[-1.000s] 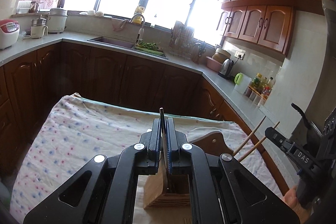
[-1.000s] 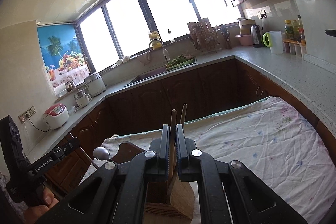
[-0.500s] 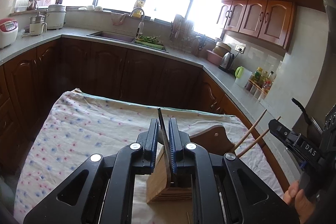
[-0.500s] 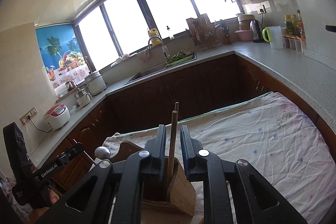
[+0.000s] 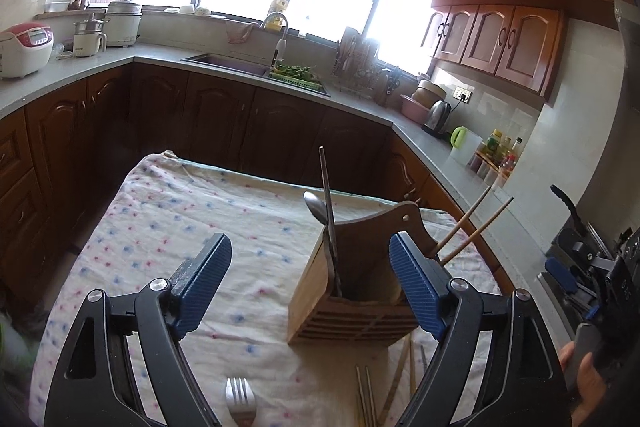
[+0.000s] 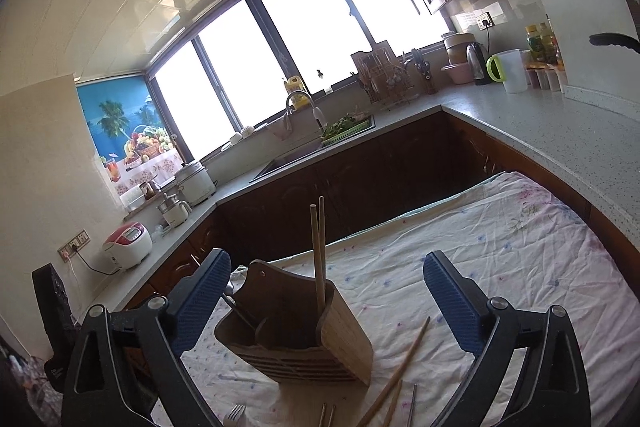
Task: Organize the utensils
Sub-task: 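Open both tools and withdraw them from the holder toward the utensils, then close the left tool on a steel chopstick while the right tool grasps a steel chopstick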
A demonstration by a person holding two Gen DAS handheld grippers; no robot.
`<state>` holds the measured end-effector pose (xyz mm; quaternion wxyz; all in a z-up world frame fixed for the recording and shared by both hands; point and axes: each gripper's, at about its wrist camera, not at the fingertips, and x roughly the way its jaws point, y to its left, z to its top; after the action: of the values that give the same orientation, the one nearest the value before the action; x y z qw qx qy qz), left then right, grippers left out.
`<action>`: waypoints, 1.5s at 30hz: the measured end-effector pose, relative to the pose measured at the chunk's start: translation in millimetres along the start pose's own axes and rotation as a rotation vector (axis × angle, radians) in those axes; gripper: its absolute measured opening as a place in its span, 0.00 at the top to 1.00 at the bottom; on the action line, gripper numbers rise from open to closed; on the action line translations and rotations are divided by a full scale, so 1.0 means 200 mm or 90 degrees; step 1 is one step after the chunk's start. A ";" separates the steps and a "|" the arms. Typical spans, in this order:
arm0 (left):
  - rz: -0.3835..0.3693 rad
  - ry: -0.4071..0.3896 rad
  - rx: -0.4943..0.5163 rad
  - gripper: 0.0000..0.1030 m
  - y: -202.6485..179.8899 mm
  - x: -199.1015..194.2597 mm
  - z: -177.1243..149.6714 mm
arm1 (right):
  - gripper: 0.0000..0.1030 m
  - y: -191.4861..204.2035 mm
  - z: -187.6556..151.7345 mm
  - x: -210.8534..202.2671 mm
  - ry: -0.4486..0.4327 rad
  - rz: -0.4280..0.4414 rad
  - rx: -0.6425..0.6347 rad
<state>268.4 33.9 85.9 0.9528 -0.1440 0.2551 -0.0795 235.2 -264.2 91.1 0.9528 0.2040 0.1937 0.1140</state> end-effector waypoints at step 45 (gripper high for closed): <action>-0.019 0.245 0.040 0.31 -0.11 0.12 -0.66 | 0.41 -0.18 -0.63 -0.03 0.225 -0.110 -0.027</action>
<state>219.1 -22.9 -28.0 0.8893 -0.0999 0.4276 -0.1278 182.8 -255.4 -29.0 0.9143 0.1431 0.3724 0.0704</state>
